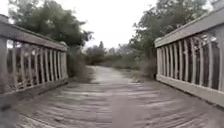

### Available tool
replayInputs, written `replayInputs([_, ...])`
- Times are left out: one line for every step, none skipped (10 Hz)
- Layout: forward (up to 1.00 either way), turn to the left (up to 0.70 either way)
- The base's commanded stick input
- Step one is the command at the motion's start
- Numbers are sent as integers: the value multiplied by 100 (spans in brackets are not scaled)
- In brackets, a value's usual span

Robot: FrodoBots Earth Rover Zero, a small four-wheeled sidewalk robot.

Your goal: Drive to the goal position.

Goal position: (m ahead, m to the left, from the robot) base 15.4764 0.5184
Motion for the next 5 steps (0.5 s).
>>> replayInputs([50,0])
replayInputs([50,0])
replayInputs([50,0])
replayInputs([50,0])
replayInputs([50,0])
